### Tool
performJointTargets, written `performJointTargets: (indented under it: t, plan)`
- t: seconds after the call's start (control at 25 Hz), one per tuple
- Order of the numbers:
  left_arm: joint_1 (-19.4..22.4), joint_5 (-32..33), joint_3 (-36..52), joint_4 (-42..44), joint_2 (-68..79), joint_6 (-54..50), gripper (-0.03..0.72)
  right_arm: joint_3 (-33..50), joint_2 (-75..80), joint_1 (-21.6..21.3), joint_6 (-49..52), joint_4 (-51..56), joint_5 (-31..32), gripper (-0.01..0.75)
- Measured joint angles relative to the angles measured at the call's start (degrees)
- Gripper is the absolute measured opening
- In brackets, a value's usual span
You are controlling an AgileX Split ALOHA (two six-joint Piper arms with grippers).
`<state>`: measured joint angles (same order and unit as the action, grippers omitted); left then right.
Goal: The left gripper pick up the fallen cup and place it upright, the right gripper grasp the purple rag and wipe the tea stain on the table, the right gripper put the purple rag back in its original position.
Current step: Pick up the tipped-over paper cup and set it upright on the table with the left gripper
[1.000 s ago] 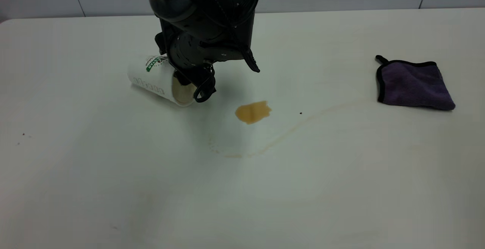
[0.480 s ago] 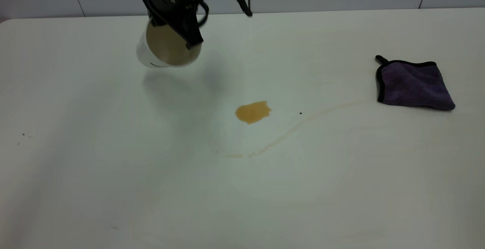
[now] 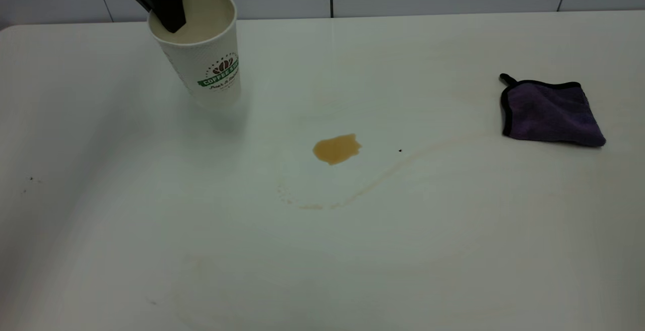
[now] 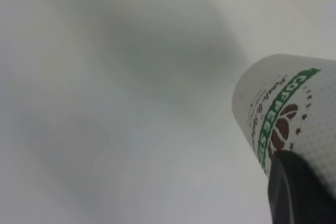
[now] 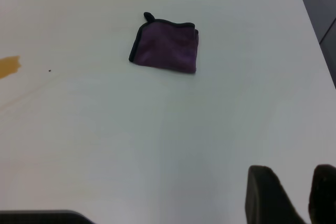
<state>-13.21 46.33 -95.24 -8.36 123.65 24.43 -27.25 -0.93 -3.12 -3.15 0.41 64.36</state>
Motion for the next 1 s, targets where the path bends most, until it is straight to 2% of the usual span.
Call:
performJointTargets:
  t: [0.16,0.64,1.0]
  plan:
    - [1.5,-0.4,0.0,-2.3,1.4,2.2,-0.022,0.0,0.0,0.0,0.0,0.0,0.0,0.238]
    - [1.6,-2.4,0.0,-3.1,6.8,2.7,-0.003,0.0,0.0,0.0,0.0,0.1,0.0,0.238]
    - [1.6,-4.0,-0.1,-3.1,9.1,2.6,0.119,0.0,0.0,0.0,0.0,0.1,0.0,0.238]
